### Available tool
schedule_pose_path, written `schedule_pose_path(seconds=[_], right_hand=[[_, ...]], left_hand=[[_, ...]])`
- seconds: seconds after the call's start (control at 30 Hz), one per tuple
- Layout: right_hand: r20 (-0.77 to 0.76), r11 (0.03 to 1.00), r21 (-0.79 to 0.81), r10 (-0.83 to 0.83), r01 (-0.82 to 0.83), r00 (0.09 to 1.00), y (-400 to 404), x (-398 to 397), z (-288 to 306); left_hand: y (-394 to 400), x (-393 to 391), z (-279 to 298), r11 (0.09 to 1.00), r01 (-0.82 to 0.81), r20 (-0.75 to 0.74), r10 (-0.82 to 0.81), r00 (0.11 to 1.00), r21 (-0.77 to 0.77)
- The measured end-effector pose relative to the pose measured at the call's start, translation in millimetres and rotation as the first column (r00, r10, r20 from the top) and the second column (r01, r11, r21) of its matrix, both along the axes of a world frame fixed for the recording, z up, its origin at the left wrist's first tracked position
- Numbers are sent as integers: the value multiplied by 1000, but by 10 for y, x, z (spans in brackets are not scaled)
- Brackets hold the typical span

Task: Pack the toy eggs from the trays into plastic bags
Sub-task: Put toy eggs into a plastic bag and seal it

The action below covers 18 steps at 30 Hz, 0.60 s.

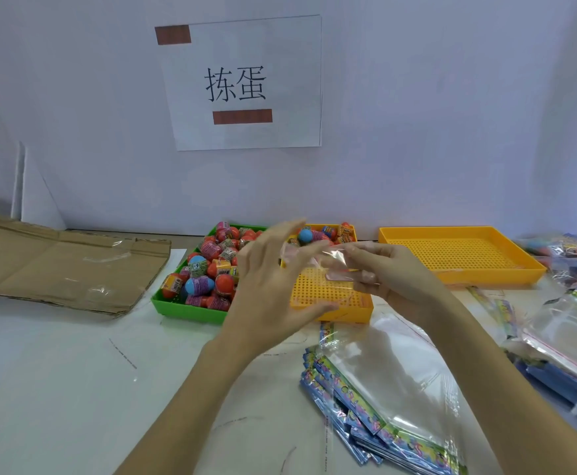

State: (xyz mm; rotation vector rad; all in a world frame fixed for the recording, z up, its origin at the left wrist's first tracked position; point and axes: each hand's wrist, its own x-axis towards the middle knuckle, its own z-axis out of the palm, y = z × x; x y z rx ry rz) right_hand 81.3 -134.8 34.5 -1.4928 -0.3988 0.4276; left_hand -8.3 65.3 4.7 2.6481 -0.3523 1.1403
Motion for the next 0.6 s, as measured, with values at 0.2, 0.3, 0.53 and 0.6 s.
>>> schedule_pose_path(seconds=[0.2,0.3,0.53,0.6], right_hand=[[-73,993,-87,77,-83,994,-31,21,50],[-183,986,-26,157,-165,970,-30,23,82],[230,996,89,-40,20,972,44,-12,115],[297,998,63,-40,22,954,74,-58,126]], left_hand=[[-80,-3,-75,968,-61,143,26,989,242],[-79,-12,-51,993,25,192,-47,980,115],[-45,-55,61,822,89,9,-101,995,-563],[-47,-30,95,675,82,-50,-174,983,-734]])
